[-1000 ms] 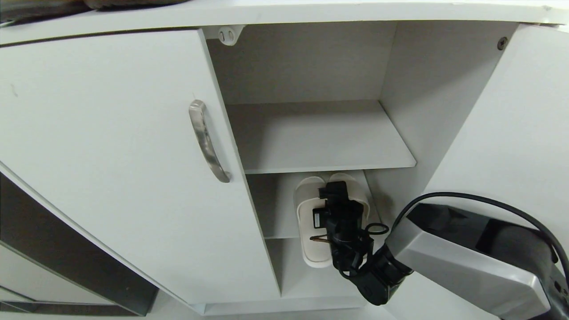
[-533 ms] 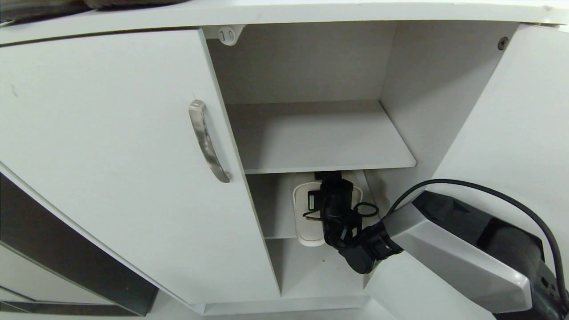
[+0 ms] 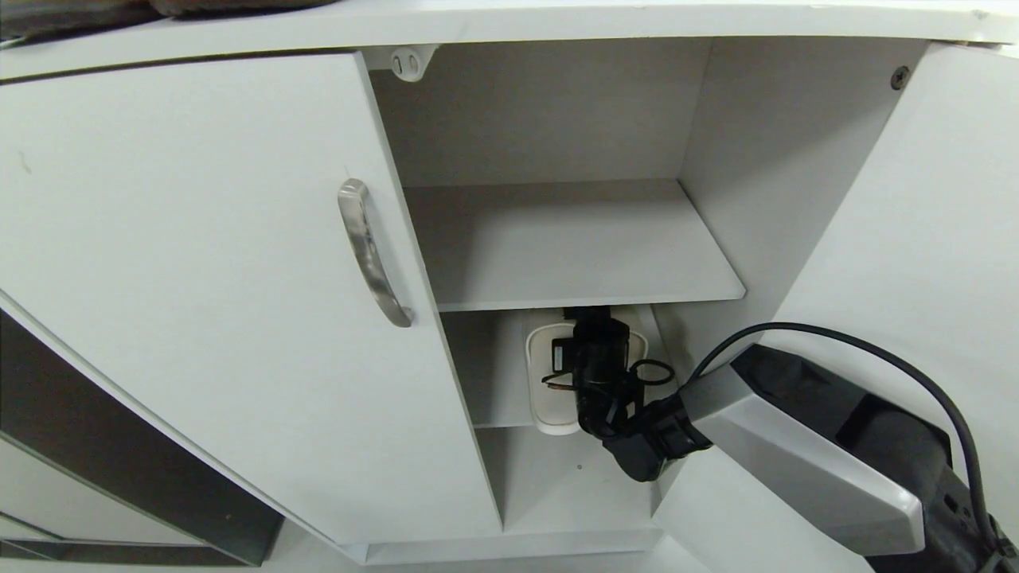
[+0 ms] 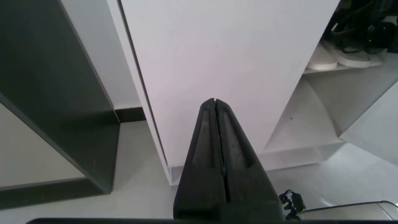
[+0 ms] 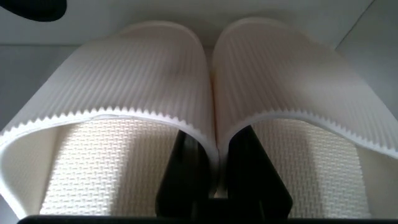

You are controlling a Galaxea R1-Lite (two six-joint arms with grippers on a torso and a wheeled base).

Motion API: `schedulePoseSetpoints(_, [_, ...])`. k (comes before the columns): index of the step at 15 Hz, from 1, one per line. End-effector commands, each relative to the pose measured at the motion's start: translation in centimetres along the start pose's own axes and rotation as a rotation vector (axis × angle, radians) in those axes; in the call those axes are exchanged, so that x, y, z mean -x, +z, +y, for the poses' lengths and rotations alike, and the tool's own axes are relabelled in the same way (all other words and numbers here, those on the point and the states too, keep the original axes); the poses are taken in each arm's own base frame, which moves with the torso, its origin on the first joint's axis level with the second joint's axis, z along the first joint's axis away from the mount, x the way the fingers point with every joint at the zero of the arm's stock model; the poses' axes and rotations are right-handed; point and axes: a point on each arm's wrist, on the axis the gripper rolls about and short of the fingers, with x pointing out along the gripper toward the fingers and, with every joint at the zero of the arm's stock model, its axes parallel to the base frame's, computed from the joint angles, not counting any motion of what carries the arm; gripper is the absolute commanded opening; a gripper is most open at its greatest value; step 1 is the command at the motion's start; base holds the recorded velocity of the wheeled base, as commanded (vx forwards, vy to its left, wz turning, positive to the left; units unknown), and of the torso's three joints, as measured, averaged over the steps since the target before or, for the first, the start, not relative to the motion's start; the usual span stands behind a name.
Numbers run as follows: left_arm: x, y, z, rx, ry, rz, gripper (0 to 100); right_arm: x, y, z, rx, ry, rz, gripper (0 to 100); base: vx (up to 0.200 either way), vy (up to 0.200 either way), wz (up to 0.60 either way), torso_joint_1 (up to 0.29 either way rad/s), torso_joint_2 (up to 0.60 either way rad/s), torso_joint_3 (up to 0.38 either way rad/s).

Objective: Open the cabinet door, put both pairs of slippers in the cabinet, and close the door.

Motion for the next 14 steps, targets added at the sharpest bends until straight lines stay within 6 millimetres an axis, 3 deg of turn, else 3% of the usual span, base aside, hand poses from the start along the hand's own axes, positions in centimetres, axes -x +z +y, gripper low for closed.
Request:
schedulePoseSetpoints(1, [0.0, 0.0, 0.0, 0.000, 0.000, 0.001, 0, -0.1, -0.3, 0.0, 0.004, 0.000, 0.004, 0, 0.000, 0.000, 0.00, 0.000, 0.00, 0.000])
schedulePoseSetpoints(4, [0.0, 0.0, 0.0, 0.000, 0.002, 0.001, 0, -0.1, -0.4, 0.0, 0.005, 0.000, 0.006, 0, 0.000, 0.000, 0.00, 0.000, 0.00, 0.000])
schedulePoseSetpoints(5, [0.0, 0.0, 0.0, 0.000, 0.002, 0.001, 0, -0.1, -0.4, 0.0, 0.005, 0.000, 0.006, 100, 0.000, 0.000, 0.00, 0.000, 0.00, 0.000])
schedulePoseSetpoints(9, [0.0, 0.0, 0.0, 0.002, 0.002, 0.001, 0, 1.5, -0.8, -0.2, 0.051, 0.014, 0.046, 100, 0.000, 0.000, 0.00, 0.000, 0.00, 0.000])
schedulePoseSetpoints(11, [0.0, 0.0, 0.0, 0.002, 0.002, 0.001, 0, 3.4, 0.2, -0.3, 0.063, 0.036, 0.059, 100, 0.000, 0.000, 0.00, 0.000, 0.00, 0.000])
schedulePoseSetpoints(14, [0.0, 0.0, 0.0, 0.002, 0.008, 0.002, 0, 8.3, 2.4, -0.2, 0.052, 0.098, 0.040, 100, 0.000, 0.000, 0.00, 0.000, 0.00, 0.000])
